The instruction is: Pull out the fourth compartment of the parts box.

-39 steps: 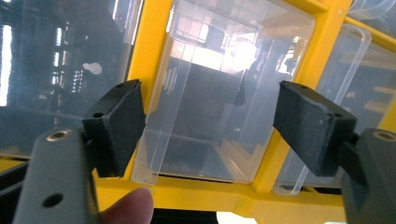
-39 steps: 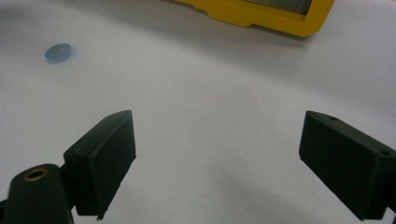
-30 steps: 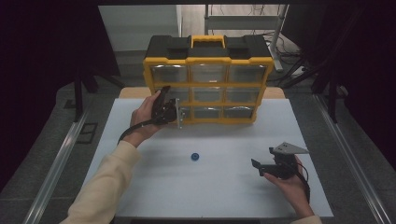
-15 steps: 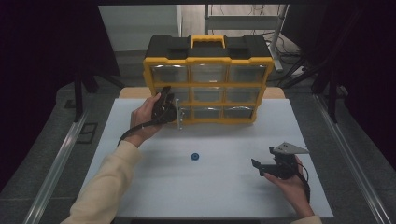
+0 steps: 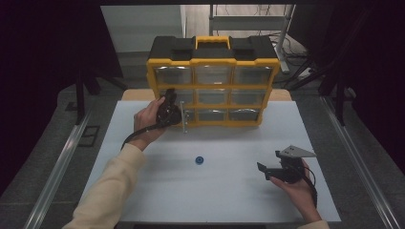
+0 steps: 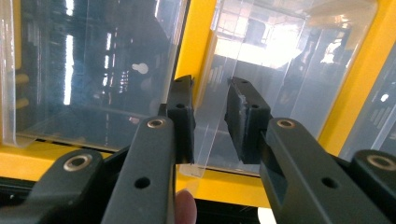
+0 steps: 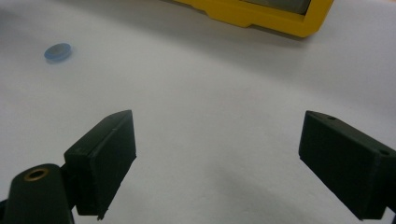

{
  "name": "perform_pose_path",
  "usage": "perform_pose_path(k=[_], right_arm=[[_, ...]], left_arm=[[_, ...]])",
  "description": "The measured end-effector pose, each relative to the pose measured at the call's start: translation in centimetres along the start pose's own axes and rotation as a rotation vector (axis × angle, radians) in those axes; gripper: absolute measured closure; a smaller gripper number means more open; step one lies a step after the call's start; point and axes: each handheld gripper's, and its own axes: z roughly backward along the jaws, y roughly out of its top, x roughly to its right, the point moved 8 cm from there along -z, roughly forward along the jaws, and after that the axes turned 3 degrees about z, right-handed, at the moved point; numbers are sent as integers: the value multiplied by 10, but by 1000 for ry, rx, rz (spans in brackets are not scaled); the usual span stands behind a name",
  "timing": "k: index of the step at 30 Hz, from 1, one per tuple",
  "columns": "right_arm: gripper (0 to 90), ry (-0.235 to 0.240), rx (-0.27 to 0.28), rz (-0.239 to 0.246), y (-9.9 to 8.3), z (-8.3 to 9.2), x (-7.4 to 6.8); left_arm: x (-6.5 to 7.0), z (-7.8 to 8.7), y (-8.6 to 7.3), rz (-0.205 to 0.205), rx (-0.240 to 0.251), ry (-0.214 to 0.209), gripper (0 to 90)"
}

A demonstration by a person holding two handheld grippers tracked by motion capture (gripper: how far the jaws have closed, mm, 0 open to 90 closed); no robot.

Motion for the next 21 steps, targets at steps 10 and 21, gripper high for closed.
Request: perform_pose_path(k=[10,21], right_arm=[[115,-1,0,-1,0,0,0],[115,-2,3,-2,0,0,1]], left_arm=[[-1,1,-1,24,7,-9,730],[0,8,-1,26,18,-6,732]])
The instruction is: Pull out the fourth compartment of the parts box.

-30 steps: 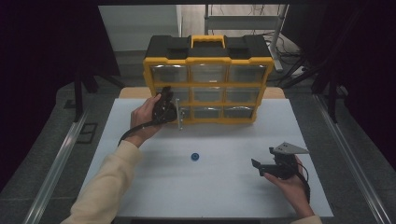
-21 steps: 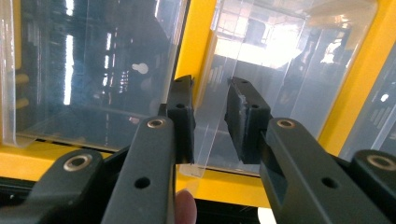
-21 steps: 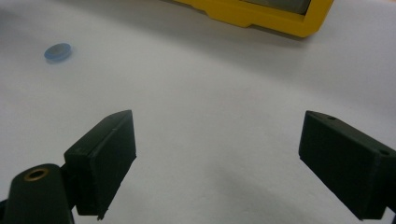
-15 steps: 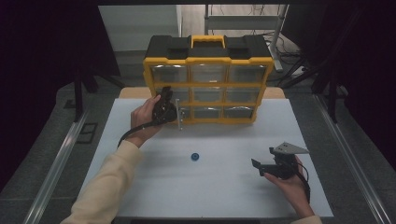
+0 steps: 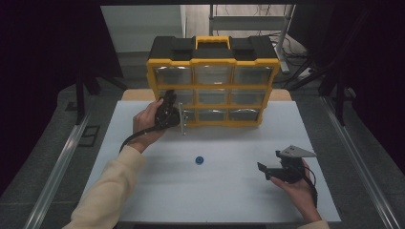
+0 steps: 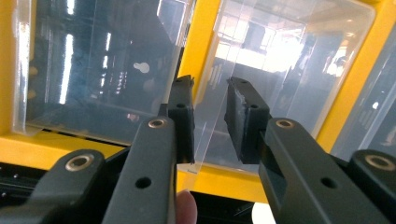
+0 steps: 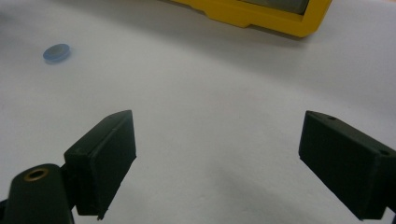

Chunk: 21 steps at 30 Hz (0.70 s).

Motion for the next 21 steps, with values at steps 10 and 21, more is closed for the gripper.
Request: perform_pose_path(k=[10,21], right_arm=[[115,2,-1,1,0,0,-1],[115,2,-3,0,0,-1,-2]], left_arm=[[2,10,-1,4,10,-5,730],[2,19,-3,15,29,9,770]])
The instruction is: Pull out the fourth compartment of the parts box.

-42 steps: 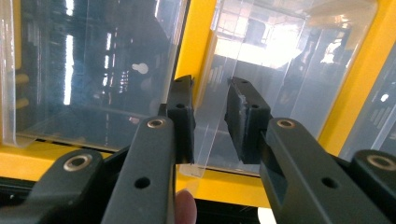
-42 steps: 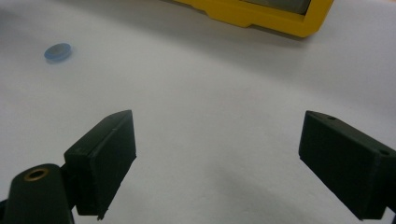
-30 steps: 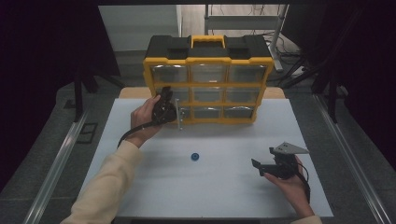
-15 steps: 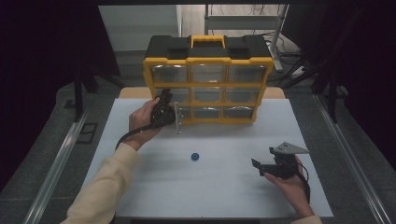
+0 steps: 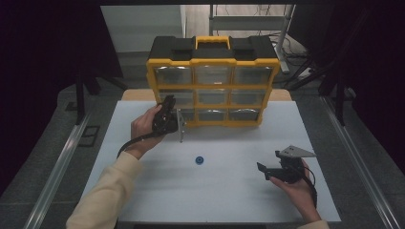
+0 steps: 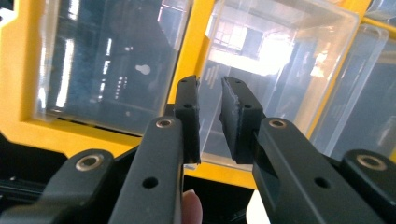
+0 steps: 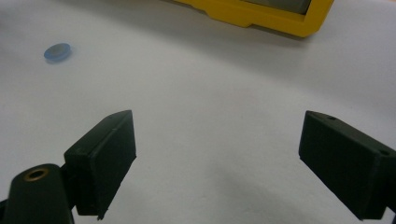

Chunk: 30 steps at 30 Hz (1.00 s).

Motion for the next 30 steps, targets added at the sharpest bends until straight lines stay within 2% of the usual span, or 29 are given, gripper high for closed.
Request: perform_pose_path(k=[2,6,10,11,12,13,15,20,30], right_arm=[[115,0,-1,3,0,0,0],[115,0,-3,5,0,-1,0],[115,1,-3,5,0,-1,0],[115,1,-3,5,0,-1,0],[115,1,-3,5,0,-1,0],[115,0,-3,2,0,0,0],[115,1,-2,0,0,0,0],[115,2,-2,1,0,0,0],[115,2,-1,-1,0,0,0]], left_arm=[[-1,-2,-1,7,-3,-8,755],[1,-8,-2,-27,0,-5,708],[3,-12,1,-26,-3,-4,662],[4,-14,3,-46,0,-2,656],[4,-14,3,-46,0,-2,654],[5,-15,6,-62,5,4,654],[5,-15,8,-67,6,5,656],[1,-14,8,-36,3,-7,726],[0,-9,8,-45,13,-13,743]])
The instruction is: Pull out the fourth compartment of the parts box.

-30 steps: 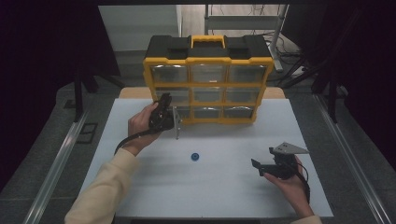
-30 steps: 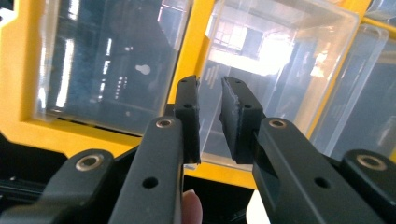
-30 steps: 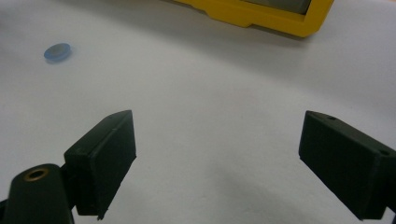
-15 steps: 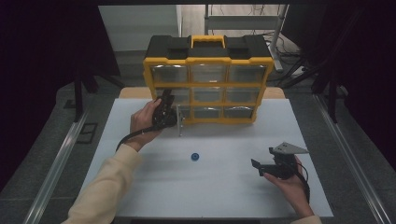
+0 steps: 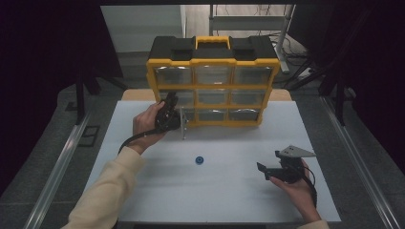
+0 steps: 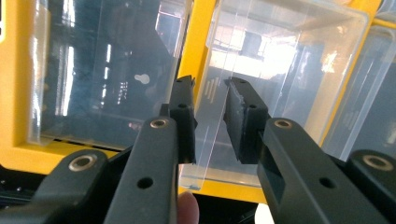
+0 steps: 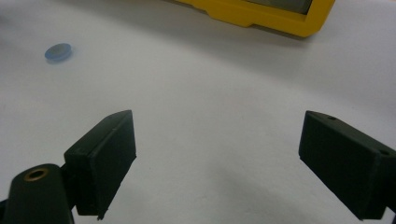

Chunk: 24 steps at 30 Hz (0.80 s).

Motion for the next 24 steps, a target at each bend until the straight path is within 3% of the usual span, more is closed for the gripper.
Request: perform_pose_path(k=[6,24], right_arm=[[115,0,3,0,0,0,0],[115,-3,4,3,1,1,1]], left_arm=[[1,9,0,-15,6,-1,747],[3,24,-1,7,23,1,744]])
